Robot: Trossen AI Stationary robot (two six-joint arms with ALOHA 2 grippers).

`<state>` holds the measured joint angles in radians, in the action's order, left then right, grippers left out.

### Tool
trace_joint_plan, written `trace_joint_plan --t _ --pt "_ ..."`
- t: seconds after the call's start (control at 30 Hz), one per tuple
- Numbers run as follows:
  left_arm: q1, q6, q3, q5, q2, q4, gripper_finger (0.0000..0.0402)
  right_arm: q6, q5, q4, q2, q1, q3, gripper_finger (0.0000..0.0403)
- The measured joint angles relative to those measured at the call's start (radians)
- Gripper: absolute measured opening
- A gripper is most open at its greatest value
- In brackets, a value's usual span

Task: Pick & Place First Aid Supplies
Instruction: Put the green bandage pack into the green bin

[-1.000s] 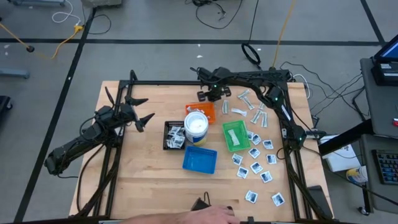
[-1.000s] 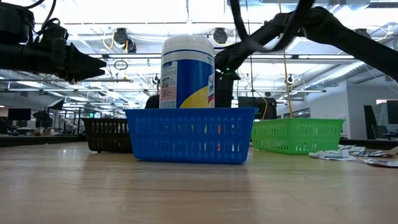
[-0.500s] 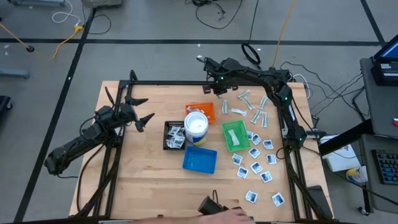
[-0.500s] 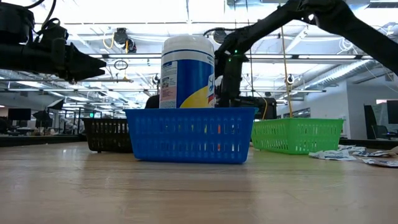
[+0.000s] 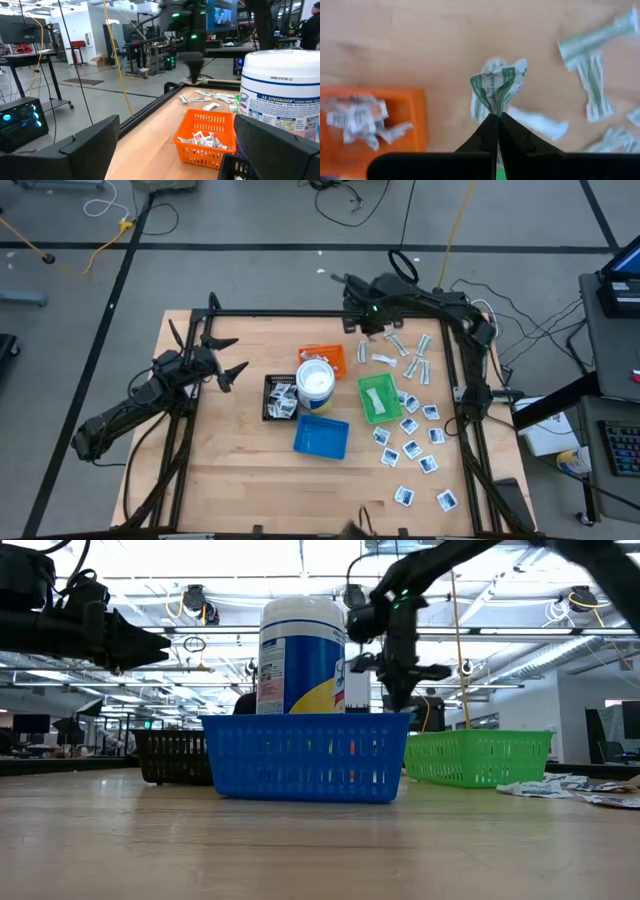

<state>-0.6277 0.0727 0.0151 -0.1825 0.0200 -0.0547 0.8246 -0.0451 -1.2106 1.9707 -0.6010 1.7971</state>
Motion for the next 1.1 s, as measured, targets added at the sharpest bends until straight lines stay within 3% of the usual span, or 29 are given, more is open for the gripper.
trace_joint_plan --t 0.2,0.47,0.73,1.1 --pt "0.000 0.000 0.000 0.000 0.000 -0.001 0.0397 0.155 -0.009 0.165 -0.248 0.144 -0.336 0.0000" --pt "0.000 0.000 0.000 0.000 0.000 0.000 0.0397 0.403 -0.015 0.245 -0.449 0.397 -0.612 0.0000" --pt "0.000 0.000 0.000 0.000 0.000 -0.001 0.0397 0.537 -0.009 0.289 -0.493 0.538 -0.731 0.0000" --pt "0.000 0.001 0.000 0.000 0.000 -0.001 0.0397 0.516 0.046 0.426 -0.460 0.538 -0.822 0.0000"
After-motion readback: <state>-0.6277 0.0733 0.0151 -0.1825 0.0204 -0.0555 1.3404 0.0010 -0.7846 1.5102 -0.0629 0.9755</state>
